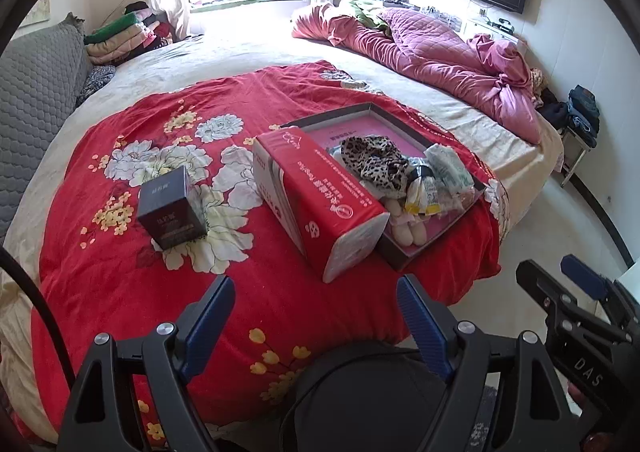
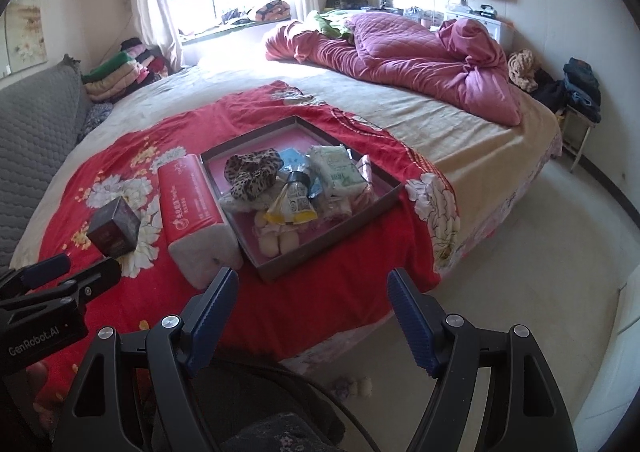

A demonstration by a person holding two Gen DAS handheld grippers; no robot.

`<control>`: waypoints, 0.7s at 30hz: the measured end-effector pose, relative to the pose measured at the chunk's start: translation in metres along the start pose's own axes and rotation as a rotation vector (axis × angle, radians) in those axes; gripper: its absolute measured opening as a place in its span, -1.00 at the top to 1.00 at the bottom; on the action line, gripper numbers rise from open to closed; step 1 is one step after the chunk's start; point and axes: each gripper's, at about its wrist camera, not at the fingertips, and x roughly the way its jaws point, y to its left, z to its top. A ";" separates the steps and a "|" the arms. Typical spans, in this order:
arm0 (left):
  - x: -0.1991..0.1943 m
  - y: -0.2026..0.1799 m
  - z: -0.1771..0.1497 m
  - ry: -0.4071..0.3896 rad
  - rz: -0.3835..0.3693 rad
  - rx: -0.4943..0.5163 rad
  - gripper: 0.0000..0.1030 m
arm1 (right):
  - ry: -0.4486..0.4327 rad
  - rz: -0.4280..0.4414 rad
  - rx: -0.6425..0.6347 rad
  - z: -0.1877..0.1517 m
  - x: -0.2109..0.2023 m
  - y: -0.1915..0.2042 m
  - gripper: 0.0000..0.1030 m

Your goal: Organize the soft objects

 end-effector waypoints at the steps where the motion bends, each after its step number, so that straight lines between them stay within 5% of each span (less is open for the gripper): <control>1: 0.000 0.000 -0.001 0.002 0.001 -0.001 -0.60 | -0.001 -0.003 -0.002 0.000 0.000 0.000 -0.51; 21: 0.001 -0.001 -0.007 0.007 0.030 0.002 -0.60 | 0.018 0.008 -0.039 -0.004 0.006 0.010 -0.51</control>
